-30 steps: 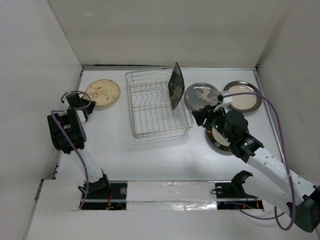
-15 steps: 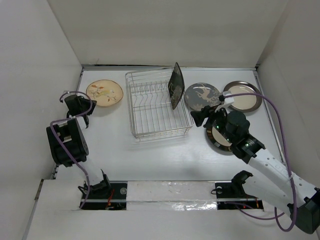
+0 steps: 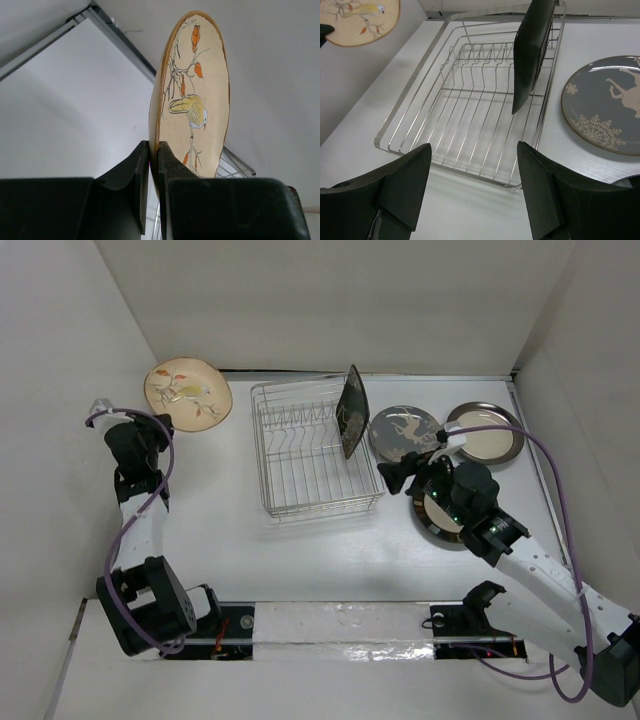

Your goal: Load the plates into the dish rack

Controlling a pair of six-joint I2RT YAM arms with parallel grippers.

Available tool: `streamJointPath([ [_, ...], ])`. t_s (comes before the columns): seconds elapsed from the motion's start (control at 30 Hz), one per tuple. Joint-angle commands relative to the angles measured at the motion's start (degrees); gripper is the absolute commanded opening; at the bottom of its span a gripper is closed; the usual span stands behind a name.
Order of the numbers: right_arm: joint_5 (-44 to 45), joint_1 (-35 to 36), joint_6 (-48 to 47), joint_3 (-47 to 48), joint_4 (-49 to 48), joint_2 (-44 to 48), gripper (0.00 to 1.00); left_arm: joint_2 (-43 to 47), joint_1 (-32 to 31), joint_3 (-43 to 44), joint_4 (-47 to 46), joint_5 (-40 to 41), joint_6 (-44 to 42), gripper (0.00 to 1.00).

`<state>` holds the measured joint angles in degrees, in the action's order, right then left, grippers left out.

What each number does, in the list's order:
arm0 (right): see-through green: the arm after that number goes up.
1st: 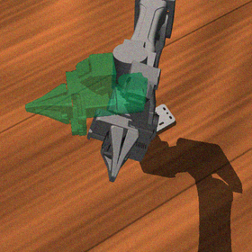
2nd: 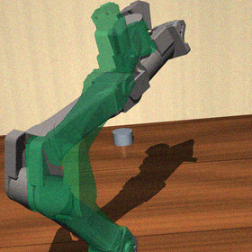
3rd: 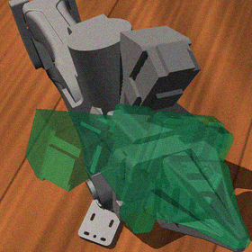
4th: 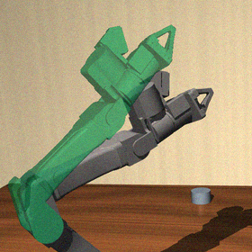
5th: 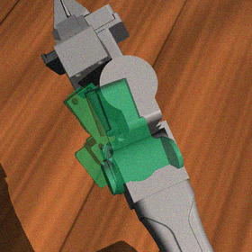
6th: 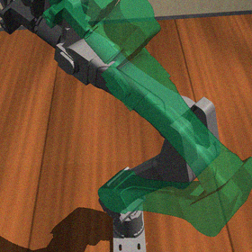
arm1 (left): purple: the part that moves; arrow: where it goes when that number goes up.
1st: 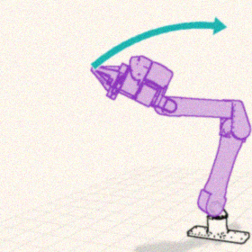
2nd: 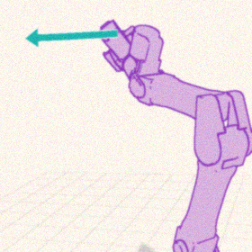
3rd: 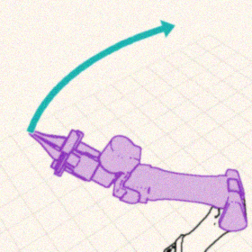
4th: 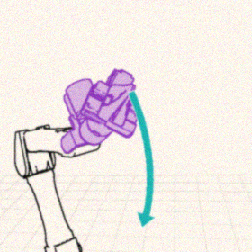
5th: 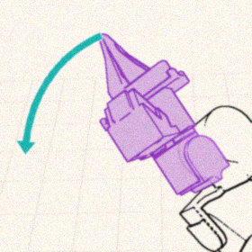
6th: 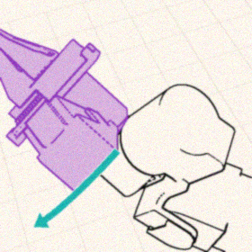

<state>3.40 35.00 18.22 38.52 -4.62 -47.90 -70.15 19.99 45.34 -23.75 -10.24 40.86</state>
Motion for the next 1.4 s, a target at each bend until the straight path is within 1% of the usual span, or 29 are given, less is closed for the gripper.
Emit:
streamJointPath([
  [0.0, -0.9, 1.2, 0.4, 2.7, -2.3, -0.1, 0.75, 6.3, 0.1, 1.7, -9.4, -1.2, 4.0, 0.00],
  [0.03, -1.0, 1.2, 0.7, 3.5, -2.5, -0.2, 0.73, 6.8, -1.0, 1.9, -9.4, -2.1, 4.5, 0.00],
  [0.07, -2.0, 1.2, 0.9, 3.9, -2.8, -0.4, 0.46, 7.7, -1.7, 2.0, -9.6, -3.5, 4.9, 0.00],
  [0.1, -2.7, 1.2, 1.0, 4.7, -2.9, -0.9, 0.24, 8.3, -2.5, 1.9, -9.8, -4.3, 5.4, 0.00],
  [0.13, -3.0, 1.2, 1.1, 5.7, -2.9, -2.3, 0.11, 8.8, -2.5, 1.2, -11.3, -5.6, 7.0, 0.00],
  [0.17, -4.9, 1.7, 1.3, 7.9, -2.9, -3.2, 0.04, 9.9, -3.4, -0.6, -12.4, -8.3, 8.3, 0.00],
  [0.2, -5.2, 1.7, 1.3, 8.9, -3.5, -4.0, 0.04, 10.4, -4.2, -1.4, -13.1, -9.5, 9.5, 0.00],
  [0.23, -5.6, 2.3, 1.6, 9.9, -4.0, -5.1, 0.07, 10.8, -4.7, -2.3, -14.0, -10.6, 10.9, 0.00],
  [0.27, -6.3, 2.3, 1.8, 12.0, -4.5, -7.4, 0.25, 11.9, -5.7, -3.6, -14.3, -12.2, 11.3, 0.00],
  [0.33, -7.2, 3.1, 2.3, 14.0, -6.3, -10.2, 0.49, 13.2, -6.6, -4.8, -15.5, -13.5, 12.0, 0.00],
  [0.37, -8.2, 3.1, 2.4, 15.2, -6.9, -13.6, 0.66, 14.6, -6.6, -6.0, -16.2, -14.9, 13.3, 0.00],
  [0.43, -8.8, 3.7, 2.4, 19.5, -6.8, -17.1, 0.75, 15.4, -7.2, -7.2, -18.9, -17.0, 15.5, 0.00],
  [0.47, -9.0, 3.7, 2.8, 20.5, -7.2, -18.8, 0.80, 15.8, -7.8, -8.4, -19.9, -19.6, 16.8, 0.00],
  [0.5, -9.3, 4.2, 3.2, 22.5, -8.8, -22.1, 0.83, 16.1, -7.8, -9.0, -20.8, -20.8, 19.2, 0.00],
  [0.57, -10.4, 4.2, 3.4, 24.7, -9.6, -25.6, 0.84, 17.4, -7.8, -11.7, -23.9, -23.8, 21.4, 0.00],
  [0.6, -10.4, 4.2, 3.3, 26.2, -8.6, -29.1, 0.85, 18.0, -7.8, -12.6, -24.8, -24.6, 22.8, 0.00],
  [0.63, -10.4, 4.2, 2.9, 28.9, -8.0, -30.7, 0.85, 18.6, -7.8, -13.2, -25.0, -25.1, 23.0, 0.00],
  [0.73, -11.3, 4.2, 2.1, 32.0, -6.1, -35.4, 0.87, 19.3, -7.8, -15.5, -28.2, -28.1, 25.0, 0.00],
  [0.77, -11.9, 4.2, 1.8, 33.3, -6.1, -36.3, 0.88, 18.9, -7.8, -16.4, -29.4, -29.8, 25.7, 0.00],
  [0.83, -13.8, 4.2, 1.8, 34.2, -6.4, -37.3, 0.88, 18.9, -7.8, -17.6, -31.4, -30.9, 26.7, 0.00],
  [0.9, -15.5, 4.2, 1.7, 34.3, -7.1, -37.4, 0.88, 19.4, -7.8, -18.9, -31.4, -30.8, 26.2, 0.00],
  [1.0, -15.6, 4.2, 2.3, 32.9, -8.9, -36.3, 0.88, 18.7, -7.8, -19.4, -31.4, -31.9, 25.2, 0.00],
  [1.1, -17.5, 4.2, 2.8, 31.9, -10.1, -35.8, 0.87, 18.6, -7.8, -20.5, -34.3, -32.7, 27.1, 0.00],
  [1.17, -16.7, 4.2, 2.3, 30.6, -9.4, -34.8, 0.86, 18.5, -7.8, -20.2, -34.3, -32.7, 26.8, 0.00],
  [1.2, -14.9, 4.2, 2.3, 29.7, -9.1, -33.3, 0.86, 18.3, -7.8, -19.9, -34.4, -32.9, 26.9, 0.00],
  [1.3, -12.5, 4.2, 3.2, 23.6, -11.1, -29.5, 0.84, 18.0, -7.8, -20.9, -38.1, -33.7, 28.7, 0.00],
  [1.37, -12.4, 4.2, 2.7, 22.6, -10.8, -27.3, 0.83, 17.9, -7.8, -21.5, -38.3, -33.5, 28.7, 0.00],
])
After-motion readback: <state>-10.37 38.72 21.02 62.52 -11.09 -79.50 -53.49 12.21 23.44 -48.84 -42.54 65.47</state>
